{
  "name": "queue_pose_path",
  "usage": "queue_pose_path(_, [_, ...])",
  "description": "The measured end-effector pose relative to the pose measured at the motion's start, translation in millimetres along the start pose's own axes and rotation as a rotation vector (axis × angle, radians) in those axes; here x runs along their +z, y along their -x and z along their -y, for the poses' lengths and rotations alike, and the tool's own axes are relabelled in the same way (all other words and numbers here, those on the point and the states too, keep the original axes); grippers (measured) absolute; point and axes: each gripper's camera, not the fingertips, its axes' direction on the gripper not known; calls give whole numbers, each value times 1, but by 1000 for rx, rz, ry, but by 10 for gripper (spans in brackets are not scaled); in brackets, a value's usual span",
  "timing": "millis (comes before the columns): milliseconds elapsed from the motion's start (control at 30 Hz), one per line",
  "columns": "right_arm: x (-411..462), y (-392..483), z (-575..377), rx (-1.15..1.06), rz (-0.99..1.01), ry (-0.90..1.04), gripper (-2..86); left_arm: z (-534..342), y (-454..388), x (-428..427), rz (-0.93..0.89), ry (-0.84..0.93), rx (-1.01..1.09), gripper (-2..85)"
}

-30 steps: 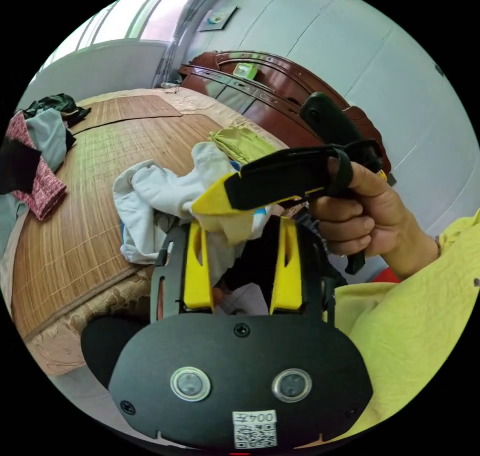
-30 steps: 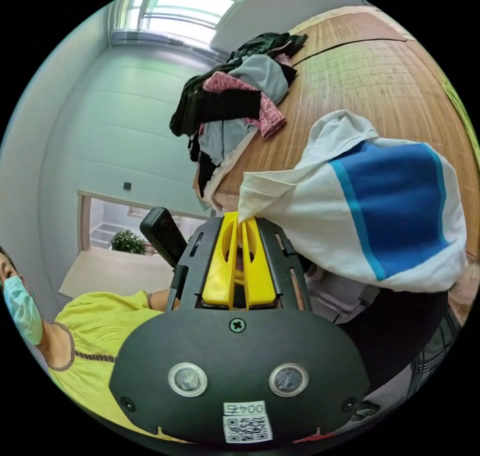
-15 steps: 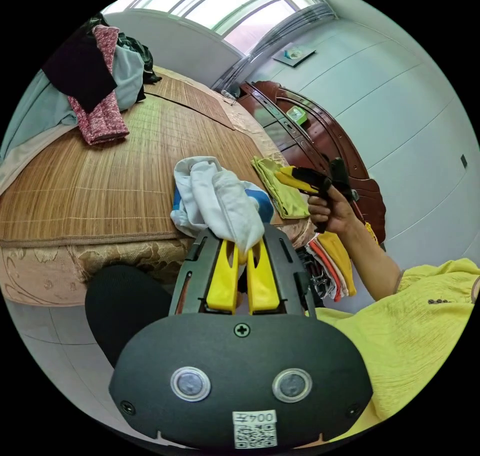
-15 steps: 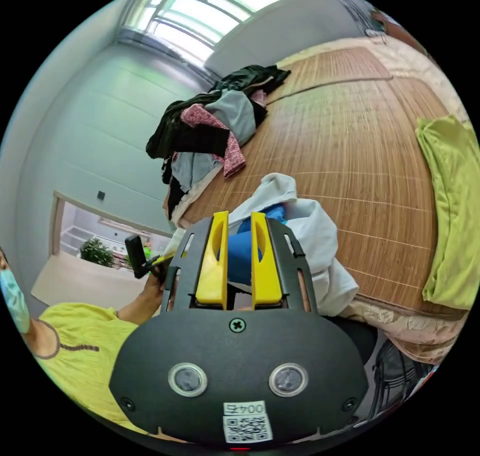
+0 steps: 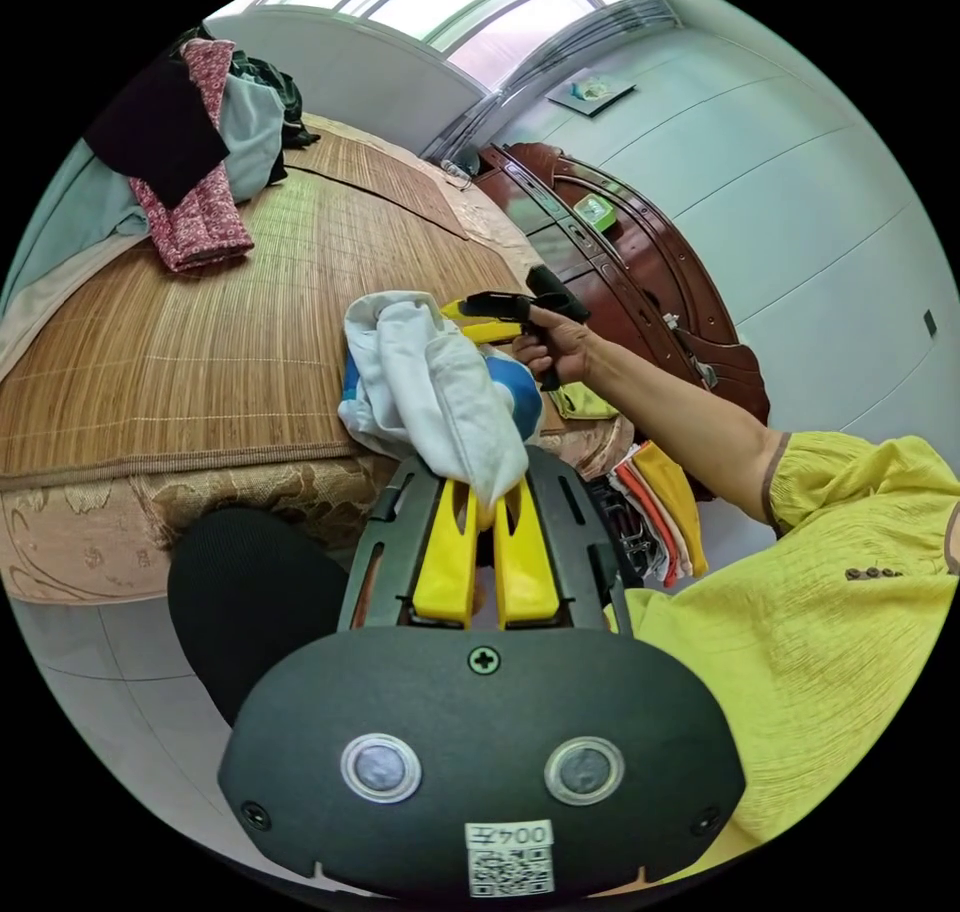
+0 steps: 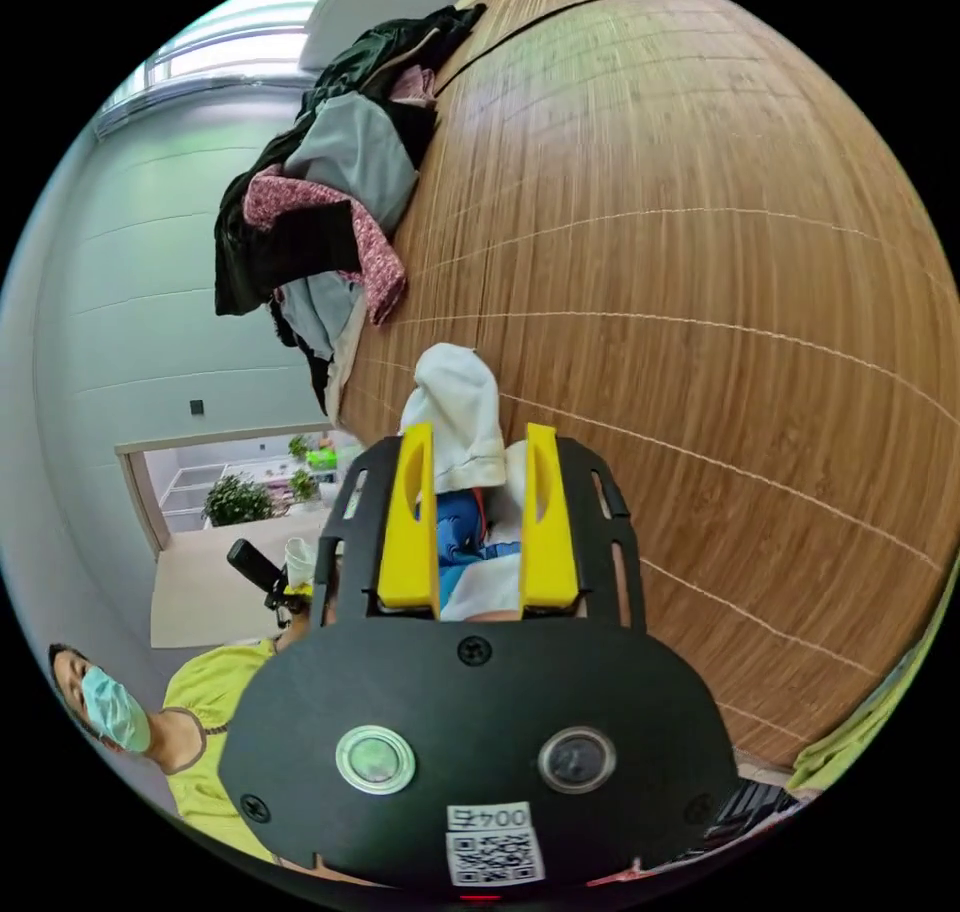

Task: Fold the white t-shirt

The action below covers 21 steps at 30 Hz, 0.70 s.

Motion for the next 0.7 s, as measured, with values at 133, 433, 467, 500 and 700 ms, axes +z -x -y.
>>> queue_pose_path(133, [-33, 9, -26, 2, 123, -116, 27, -5, -19, -10, 37, 25, 37, 9])
queue_pose_path(433, [-206, 89, -159, -258, 674, -617, 9, 4, -117, -81, 83, -67, 272, 8])
queue_pose_path(467, [-228, 113, -179, -313, 682, -644, 8, 8, -137, -97, 109, -100, 324, 8])
queue_pose_path(500, [-239, 125, -189, -341, 682, -662, 8, 13, -157, -112, 154, -128, 376, 7])
queue_pose_path(700, [-332, 233, -304, -609, 640, -878, 7, 32, -254, -194, 360, -323, 555, 1])
